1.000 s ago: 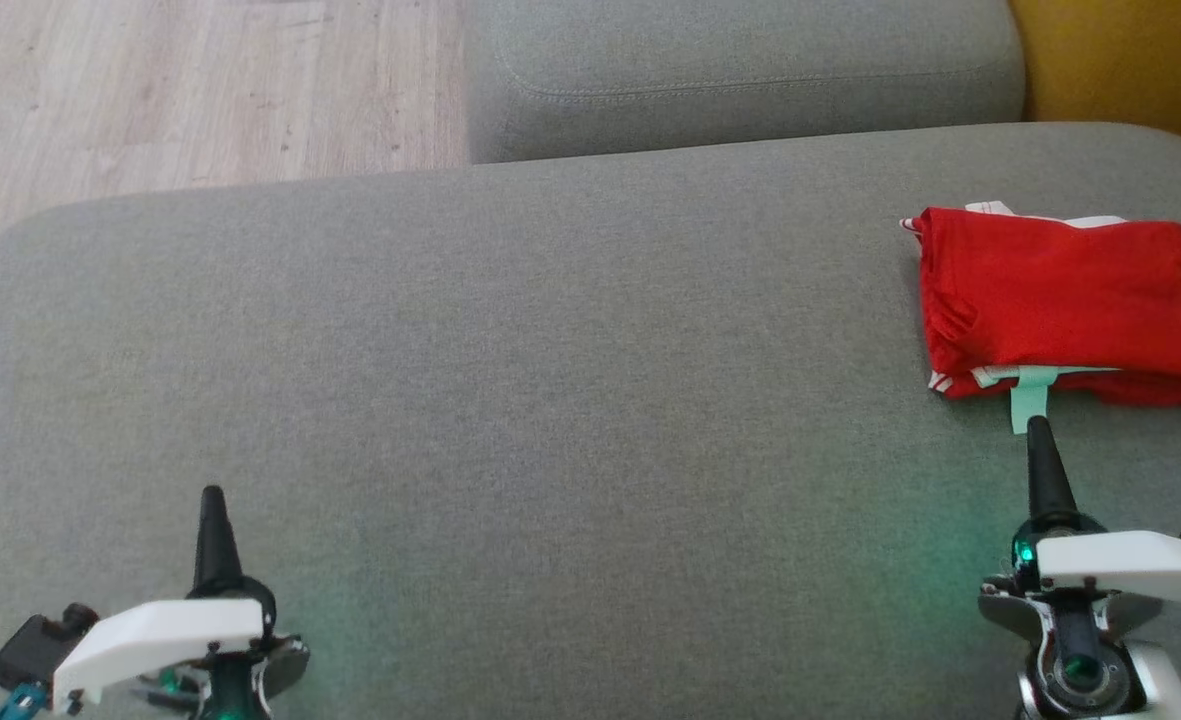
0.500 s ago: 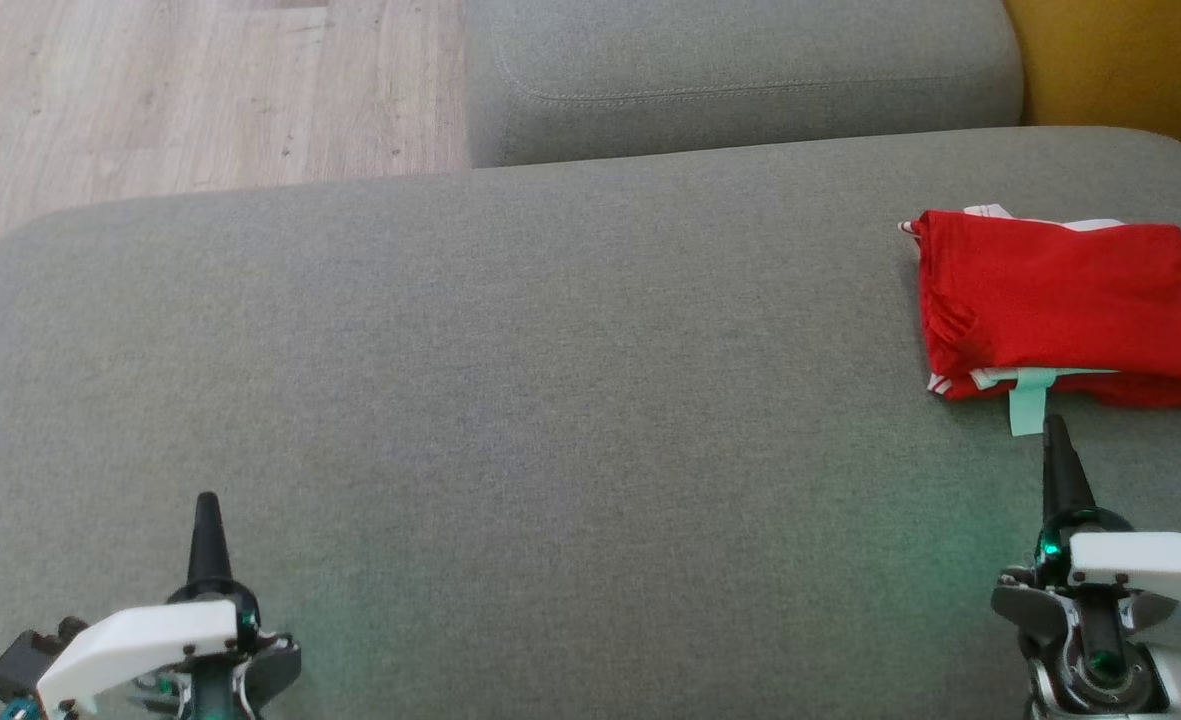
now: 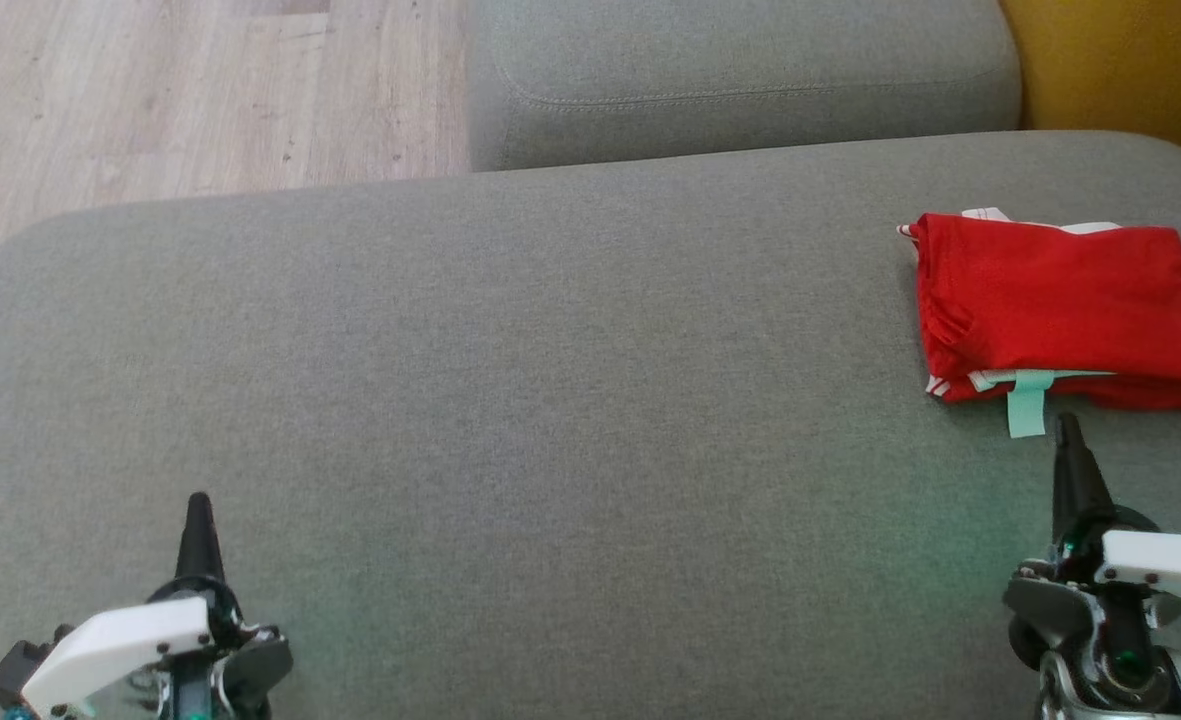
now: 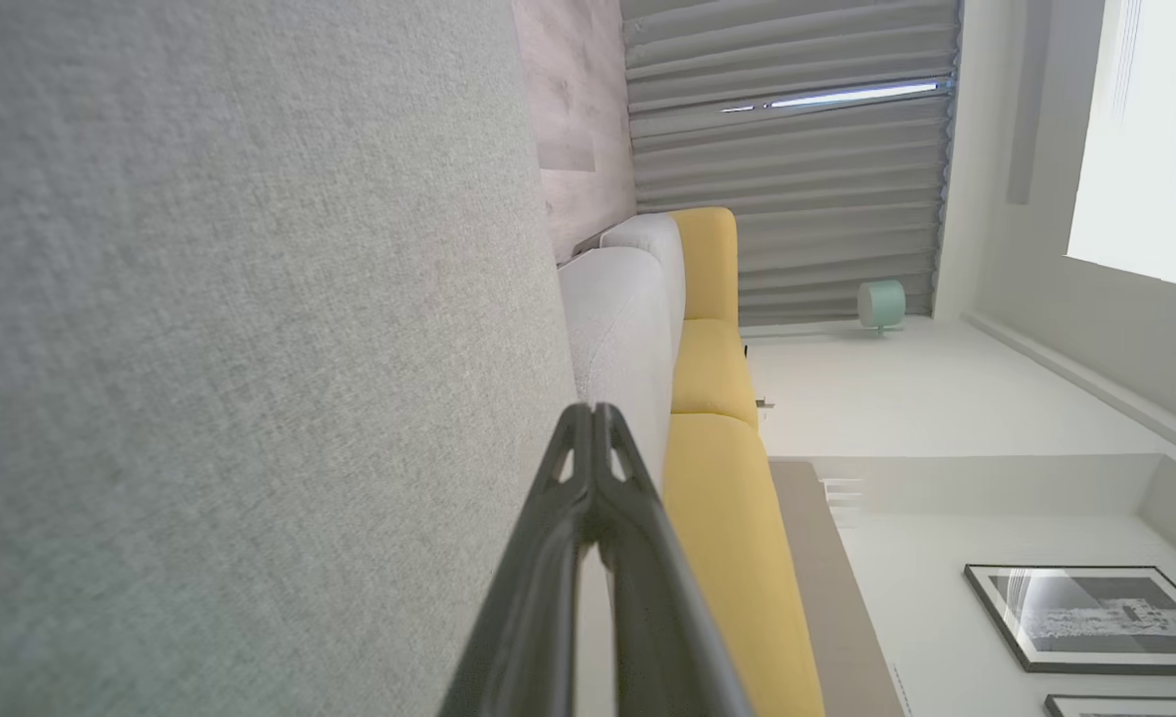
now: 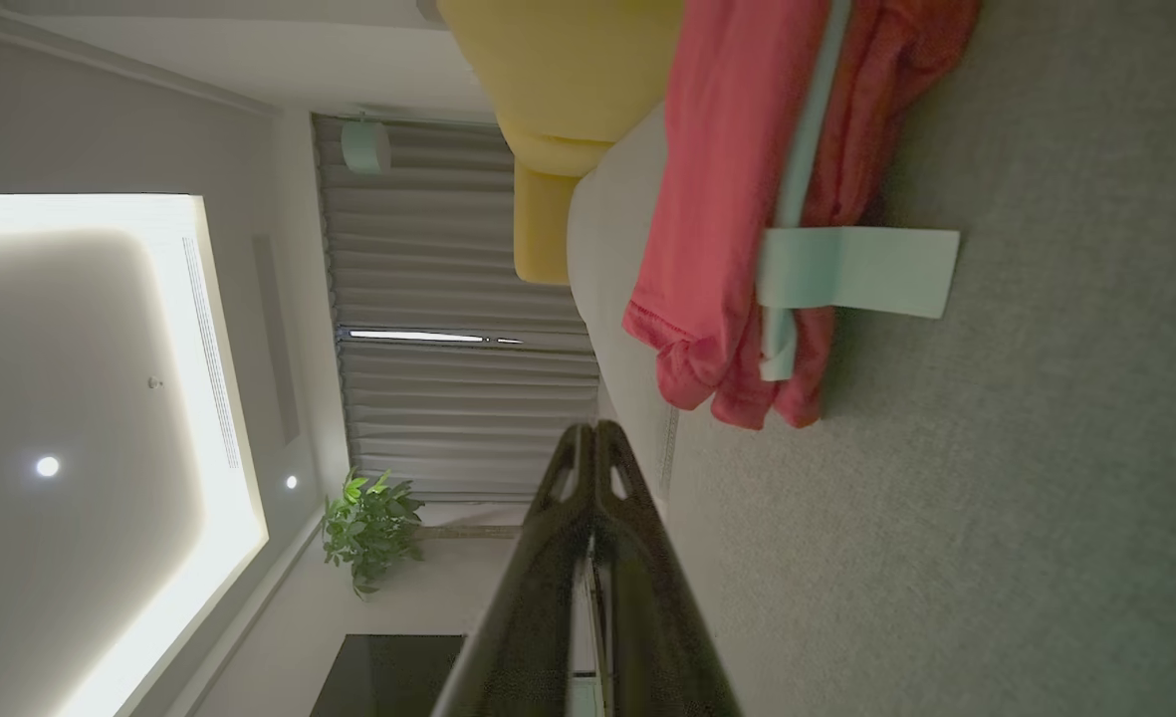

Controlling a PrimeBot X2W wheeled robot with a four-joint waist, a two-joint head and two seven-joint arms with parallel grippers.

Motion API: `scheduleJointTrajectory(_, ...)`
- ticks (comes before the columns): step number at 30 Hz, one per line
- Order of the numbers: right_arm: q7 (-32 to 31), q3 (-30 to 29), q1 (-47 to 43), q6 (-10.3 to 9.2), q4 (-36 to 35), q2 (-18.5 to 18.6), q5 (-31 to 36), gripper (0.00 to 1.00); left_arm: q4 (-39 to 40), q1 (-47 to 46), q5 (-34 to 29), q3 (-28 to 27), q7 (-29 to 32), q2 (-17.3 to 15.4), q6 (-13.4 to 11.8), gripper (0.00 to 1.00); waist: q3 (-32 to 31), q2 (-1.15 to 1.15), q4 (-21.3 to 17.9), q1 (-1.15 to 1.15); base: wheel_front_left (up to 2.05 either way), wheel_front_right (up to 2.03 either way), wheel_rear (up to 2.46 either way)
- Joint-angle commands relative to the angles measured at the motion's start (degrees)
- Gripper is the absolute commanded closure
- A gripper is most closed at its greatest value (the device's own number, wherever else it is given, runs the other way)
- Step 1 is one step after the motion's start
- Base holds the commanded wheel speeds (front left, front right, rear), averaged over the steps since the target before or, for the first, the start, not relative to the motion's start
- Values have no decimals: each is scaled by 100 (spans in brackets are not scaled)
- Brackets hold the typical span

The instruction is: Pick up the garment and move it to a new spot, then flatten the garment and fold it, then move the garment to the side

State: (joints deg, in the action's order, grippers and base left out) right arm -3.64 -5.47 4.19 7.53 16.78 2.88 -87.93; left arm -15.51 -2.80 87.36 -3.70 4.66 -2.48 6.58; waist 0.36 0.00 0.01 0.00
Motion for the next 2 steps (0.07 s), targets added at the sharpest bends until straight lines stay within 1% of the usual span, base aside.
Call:
scheduleJointTrajectory(1,-73,87,192,-4,-245,92,-139,100,167,-316,112,-205,60,-51,60,100,-2,0,0,0,0,0,0)
scheduleJointTrajectory(2,-90,77,192,-4,-251,92,-198,100,164,-320,169,-215,77,-52,65,100,-4,0,0,0,0,0,0)
